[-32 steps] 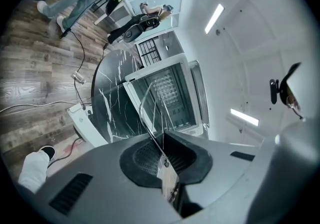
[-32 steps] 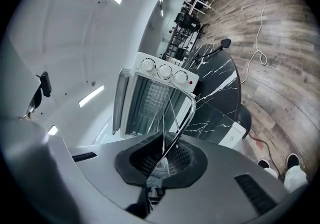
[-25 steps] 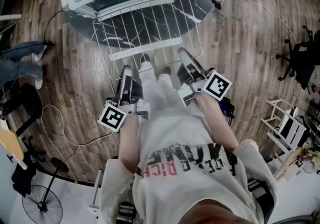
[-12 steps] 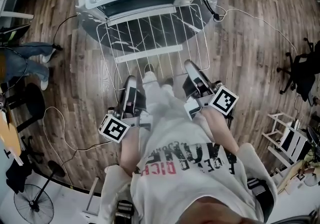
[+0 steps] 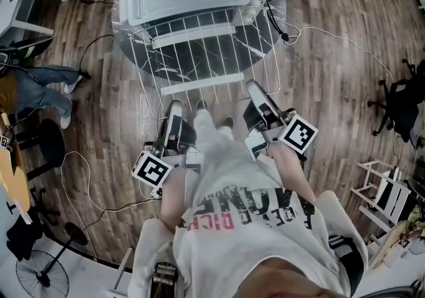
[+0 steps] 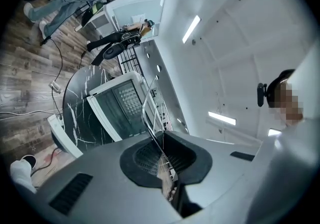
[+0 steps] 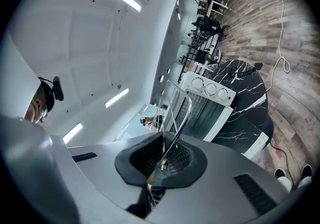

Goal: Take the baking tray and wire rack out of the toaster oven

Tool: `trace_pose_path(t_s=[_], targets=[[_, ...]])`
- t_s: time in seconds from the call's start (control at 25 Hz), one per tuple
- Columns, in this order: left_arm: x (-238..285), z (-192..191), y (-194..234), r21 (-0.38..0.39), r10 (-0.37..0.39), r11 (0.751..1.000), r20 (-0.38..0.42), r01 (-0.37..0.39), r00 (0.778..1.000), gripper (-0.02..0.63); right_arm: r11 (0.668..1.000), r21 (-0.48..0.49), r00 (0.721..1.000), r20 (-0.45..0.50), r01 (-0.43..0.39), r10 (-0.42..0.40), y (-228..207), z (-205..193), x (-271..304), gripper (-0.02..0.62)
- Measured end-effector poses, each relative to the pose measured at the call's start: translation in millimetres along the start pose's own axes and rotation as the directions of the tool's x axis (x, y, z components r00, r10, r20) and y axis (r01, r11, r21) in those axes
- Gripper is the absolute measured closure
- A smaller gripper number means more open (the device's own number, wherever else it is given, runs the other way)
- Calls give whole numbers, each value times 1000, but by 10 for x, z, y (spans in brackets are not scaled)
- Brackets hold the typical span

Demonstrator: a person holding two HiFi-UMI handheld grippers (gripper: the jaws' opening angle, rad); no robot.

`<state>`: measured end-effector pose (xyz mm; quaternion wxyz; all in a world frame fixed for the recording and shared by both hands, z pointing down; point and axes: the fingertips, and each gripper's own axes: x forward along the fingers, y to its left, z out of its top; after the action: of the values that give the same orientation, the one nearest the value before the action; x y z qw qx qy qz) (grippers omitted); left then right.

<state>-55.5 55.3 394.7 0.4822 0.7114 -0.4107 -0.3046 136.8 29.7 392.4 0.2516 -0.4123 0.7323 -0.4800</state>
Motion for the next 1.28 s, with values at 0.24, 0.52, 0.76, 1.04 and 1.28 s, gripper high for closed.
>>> trace_pose_path(t_s=[0.24,0.52,0.76,1.04,1.28], targets=[[209,195,-49,1,-28,1000,0,28,1000,598,1000,-7,1000,13,-12,12,77,130,222,591],[408,418,61,-15,-4,1000,-23,4,1000,598,999,-14,1000,-5,30,-30,38,158,506,591],[627,598,184,-45,8,999,-42,-10,999,598,999,-3,999,-9,51,-51,-22,220,773,589],[843,733,327,-82,38,996,-75,-44,996,598,994,17,994,-21,111,-111,-163,263,992,589],[983,852,451,-121,70,989,-102,-83,992,598,987,47,988,-23,150,-150,-247,284,1162,589]])
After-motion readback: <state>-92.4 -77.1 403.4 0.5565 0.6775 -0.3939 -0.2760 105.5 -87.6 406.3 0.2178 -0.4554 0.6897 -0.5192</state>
